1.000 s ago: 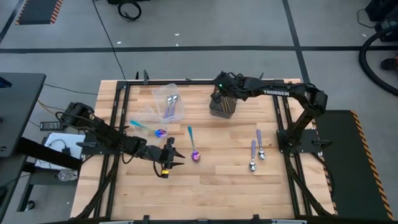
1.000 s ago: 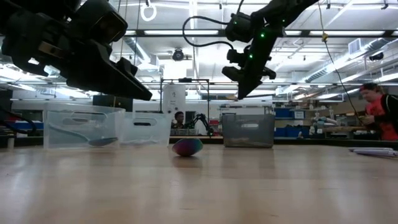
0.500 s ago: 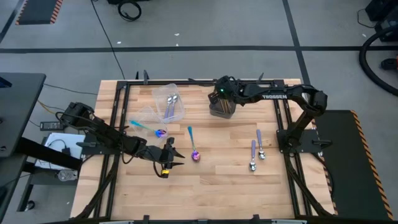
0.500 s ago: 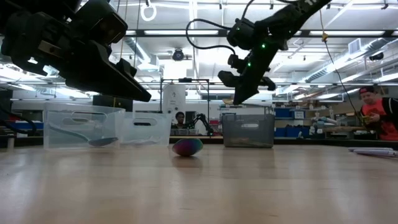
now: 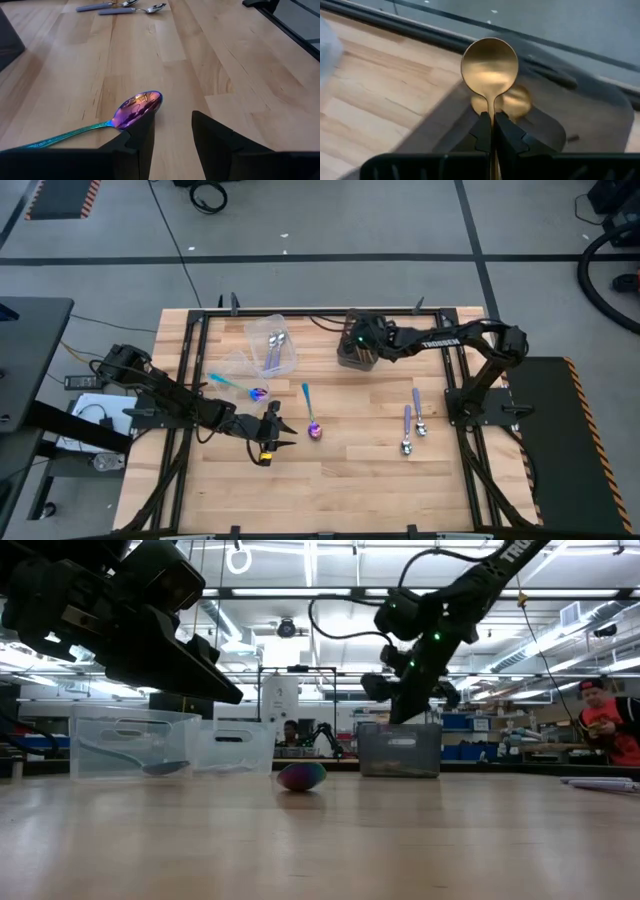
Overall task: Sort silverware by color (type)
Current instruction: Put the gold spoon into the black bin, then put the blue spoon into the left transparent bin
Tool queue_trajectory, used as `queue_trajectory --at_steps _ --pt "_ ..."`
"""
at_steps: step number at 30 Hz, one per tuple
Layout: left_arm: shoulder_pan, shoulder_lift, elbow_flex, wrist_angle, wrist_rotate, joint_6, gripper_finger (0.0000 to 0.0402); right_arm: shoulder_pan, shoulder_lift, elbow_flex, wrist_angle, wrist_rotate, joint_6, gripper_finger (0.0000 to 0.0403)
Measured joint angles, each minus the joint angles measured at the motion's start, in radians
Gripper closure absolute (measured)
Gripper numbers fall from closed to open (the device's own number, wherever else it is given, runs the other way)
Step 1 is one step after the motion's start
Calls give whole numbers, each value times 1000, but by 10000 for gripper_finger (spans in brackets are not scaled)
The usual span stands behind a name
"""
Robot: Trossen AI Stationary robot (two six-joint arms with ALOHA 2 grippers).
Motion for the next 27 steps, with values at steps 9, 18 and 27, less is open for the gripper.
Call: queue_trajectory --at_steps 9,18,27 --pt "0 0 0 0 0 -3 265 -26 0 -65 63 -41 47 387" --pt "0 0 0 0 0 -3 265 -48 0 -65 64 -114 48 380" --pt "0 0 0 0 0 -3 265 -48 0 -65 67 -136 21 308"
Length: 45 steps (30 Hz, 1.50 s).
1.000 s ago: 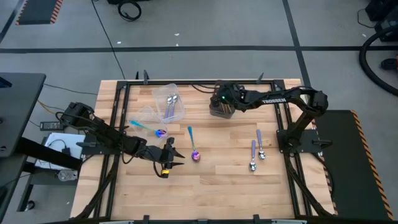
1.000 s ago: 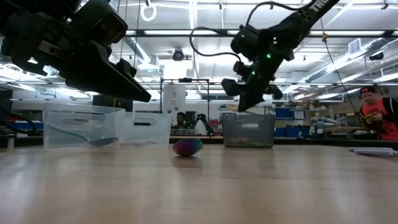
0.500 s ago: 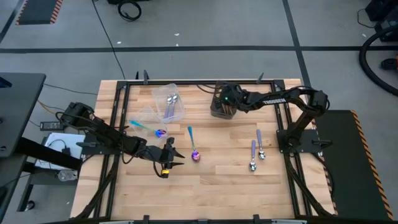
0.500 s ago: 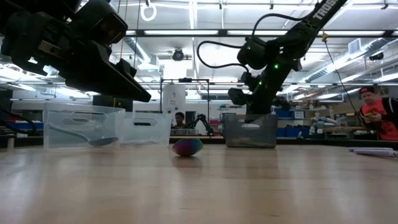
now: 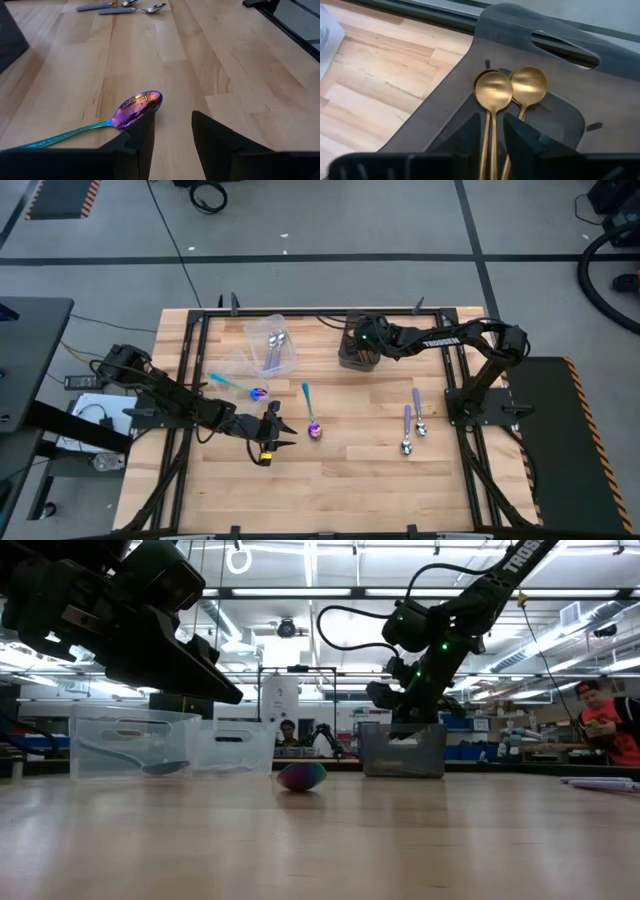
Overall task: Sort silverware by color (type)
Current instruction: Put the blue spoon into the left transparent bin
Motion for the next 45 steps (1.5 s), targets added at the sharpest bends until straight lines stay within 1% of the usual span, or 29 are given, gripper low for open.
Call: queue_trajectory --at_steps 4,7,13,16,19,22,25,27,31,33,35,38,40,43,45 --pt "0 0 0 0 0 0 265 0 0 0 2 -4 -10 280" --pt "0 0 0 0 0 1 265 2 -11 0 9 -4 -48 270" --pt "0 0 0 -2 -11 8 265 3 -91 2 22 -10 -86 269" --pt "1 0 0 -2 -22 16 265 6 -135 2 21 -51 -110 270" --pt "1 0 0 -3 -44 19 265 34 -175 2 18 -103 -145 270" --pt "6 0 0 -3 -82 41 265 89 -201 2 16 -137 -192 270" --pt "30 0 15 -32 -84 61 265 172 -216 2 15 -145 -222 270" --pt "52 0 52 -115 -83 62 265 236 -215 2 13 -144 -242 270" --pt "96 5 130 -356 -83 89 265 365 -195 -35 48 -90 -241 272" --pt "114 11 143 -391 -83 133 265 422 -192 -72 63 -60 -235 272" --pt "128 12 147 -397 -64 187 265 477 -194 -111 119 -22 -218 272" --pt "157 12 175 -425 19 224 265 555 -204 -173 200 29 -197 272" --pt "178 13 210 -495 63 225 265 600 -199 -215 294 58 -174 272" --pt "199 32 264 -586 83 248 265 654 -192 -282 416 84 -160 272" --pt "205 52 294 -607 94 290 265 679 -193 -320 492 108 -160 272"
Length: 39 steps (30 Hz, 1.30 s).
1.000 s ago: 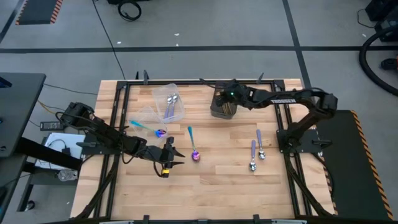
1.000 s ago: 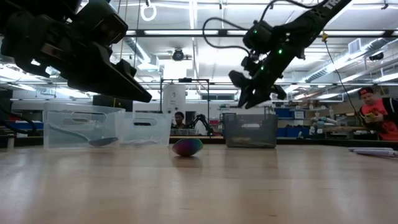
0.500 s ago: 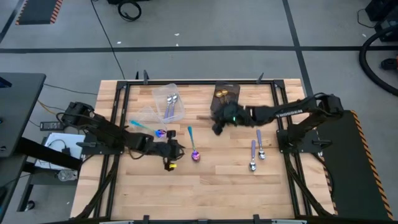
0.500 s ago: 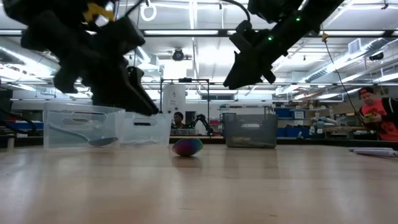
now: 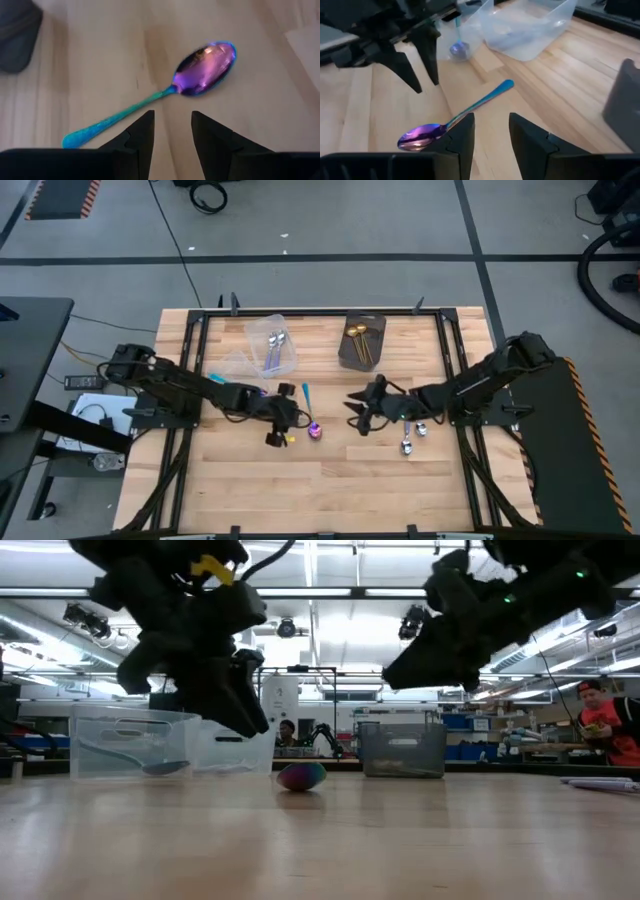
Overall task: Sort silverware by color (type)
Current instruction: Put the blue spoon into the left transparent bin
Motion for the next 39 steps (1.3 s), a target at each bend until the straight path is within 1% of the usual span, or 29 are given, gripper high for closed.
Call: queue_trajectory --at_steps 2,4,8,12,16,24,25,29,31,33,39 --pt "0 24 22 -21 4 52 265 18 -1 -38 58 27 -3 272" --pt "6 47 43 -55 9 115 265 25 -1 -59 84 28 -8 272" --pt "32 92 130 -165 20 189 265 26 -1 -76 81 12 -13 272" --pt "54 120 216 -296 69 241 265 31 -1 -80 75 -5 -18 272" --pt "66 132 248 -339 103 328 265 36 -1 -80 63 -7 -19 272" --pt "111 135 254 -321 176 477 265 40 -1 -79 44 -8 -21 272" --pt "118 135 254 -311 177 481 265 40 -1 -79 42 -17 -19 272" --pt "151 139 254 -284 204 494 265 40 -1 -79 29 -140 -19 272" --pt "163 151 255 -264 218 509 265 40 -1 -79 24 -184 -23 272" --pt "170 168 261 -258 222 530 265 40 -1 -79 10 -206 -26 272" --pt "197 247 363 -338 257 558 265 40 -1 -79 -28 -256 -27 272"
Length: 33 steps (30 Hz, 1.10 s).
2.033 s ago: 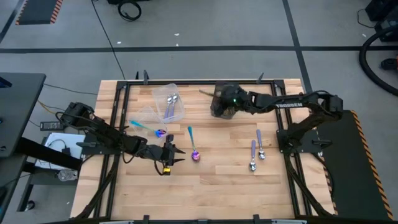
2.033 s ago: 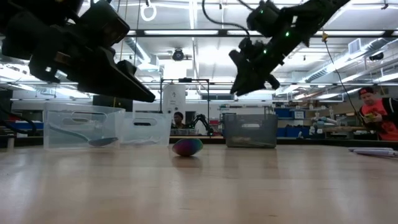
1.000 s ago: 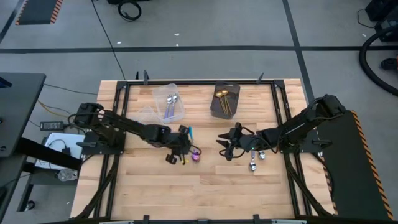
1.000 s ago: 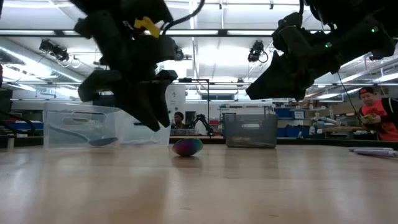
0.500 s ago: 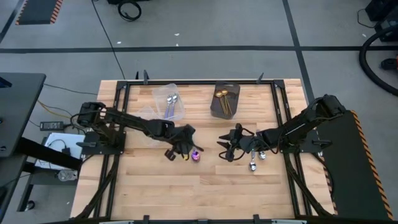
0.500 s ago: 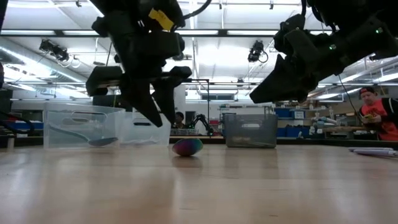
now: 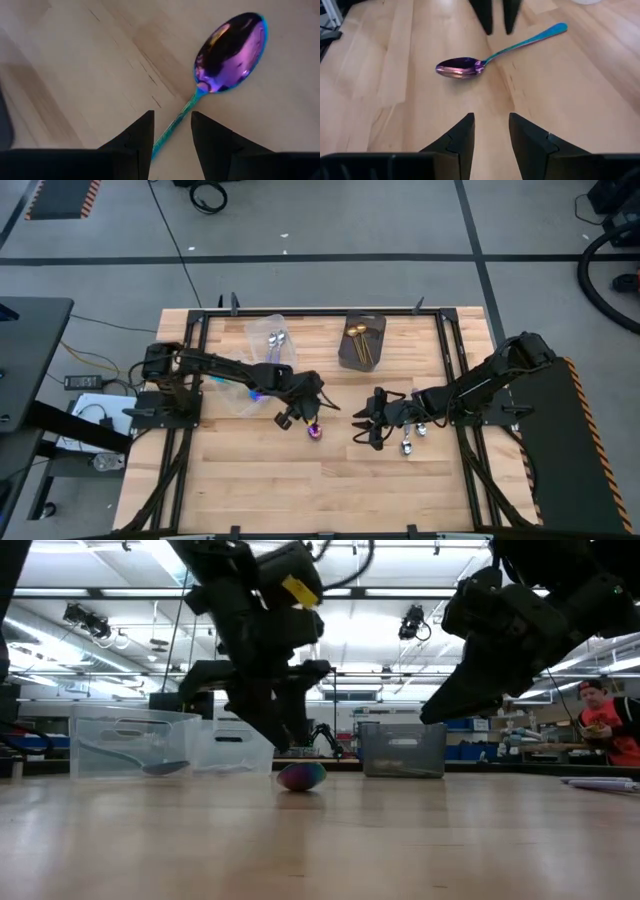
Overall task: Sort silverware by color (type)
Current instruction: Put the blue spoon into the left transparent bin
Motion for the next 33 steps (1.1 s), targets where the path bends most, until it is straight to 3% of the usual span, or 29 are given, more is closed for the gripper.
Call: queue_trajectory --at_steps 11,23,27,33 --pt "22 133 152 -155 43 144 265 -5 -1 0 -19 -9 -6 272" --pt "19 192 166 -203 56 392 268 -4 -1 0 -29 11 -6 272" --pt "18 193 166 -225 54 394 300 -4 -1 0 -27 20 -6 272" --pt "18 193 166 -271 52 395 384 -4 -1 0 -19 22 -17 272"
